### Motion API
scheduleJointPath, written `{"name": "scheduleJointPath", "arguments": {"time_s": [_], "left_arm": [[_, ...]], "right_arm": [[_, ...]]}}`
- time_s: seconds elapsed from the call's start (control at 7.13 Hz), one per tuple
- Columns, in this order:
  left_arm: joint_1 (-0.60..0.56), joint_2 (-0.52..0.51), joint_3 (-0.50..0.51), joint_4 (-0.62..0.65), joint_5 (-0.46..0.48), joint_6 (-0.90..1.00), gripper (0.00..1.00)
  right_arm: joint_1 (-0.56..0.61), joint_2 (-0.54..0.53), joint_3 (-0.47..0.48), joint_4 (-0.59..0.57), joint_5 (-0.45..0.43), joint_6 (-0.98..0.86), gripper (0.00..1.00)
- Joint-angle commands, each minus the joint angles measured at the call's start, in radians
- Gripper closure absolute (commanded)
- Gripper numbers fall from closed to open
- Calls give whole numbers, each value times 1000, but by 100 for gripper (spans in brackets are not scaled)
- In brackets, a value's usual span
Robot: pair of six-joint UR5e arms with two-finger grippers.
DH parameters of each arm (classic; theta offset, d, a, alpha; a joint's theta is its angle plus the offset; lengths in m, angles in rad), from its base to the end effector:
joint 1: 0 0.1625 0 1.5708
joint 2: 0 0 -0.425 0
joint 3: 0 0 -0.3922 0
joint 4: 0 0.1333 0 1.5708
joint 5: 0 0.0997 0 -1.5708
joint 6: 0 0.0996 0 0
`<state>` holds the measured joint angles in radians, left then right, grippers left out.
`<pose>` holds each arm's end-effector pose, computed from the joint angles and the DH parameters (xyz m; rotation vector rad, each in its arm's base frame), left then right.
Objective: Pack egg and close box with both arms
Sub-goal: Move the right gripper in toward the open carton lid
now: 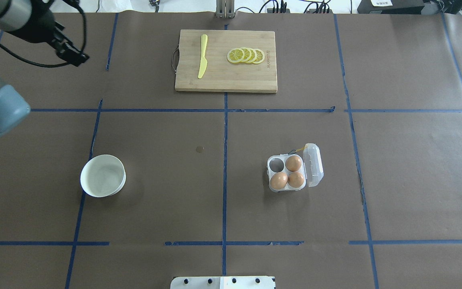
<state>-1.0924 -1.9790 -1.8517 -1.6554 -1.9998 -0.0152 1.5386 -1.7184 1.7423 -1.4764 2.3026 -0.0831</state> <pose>0.1974 -0.5803 0.2983 0.6487 0.5898 0.5995 0.0526 -0.4393 0.6353 0.1317 -0.7285 -0.1533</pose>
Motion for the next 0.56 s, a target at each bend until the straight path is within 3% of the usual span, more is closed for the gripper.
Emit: {"name": "scheduleJointPath", "arguments": {"time_s": [0.0,0.28,0.42], "left_arm": [[-195,98,120,55,-11,27,0],[-306,239,167,40,-16,95,0],[-372,331,167,37,-110,103,0]], "right_arm": [[0,0,6,2,3,-14,0],[0,-1,23,1,3,3,0],[0,-9,61,-2,6,14,0]]}}
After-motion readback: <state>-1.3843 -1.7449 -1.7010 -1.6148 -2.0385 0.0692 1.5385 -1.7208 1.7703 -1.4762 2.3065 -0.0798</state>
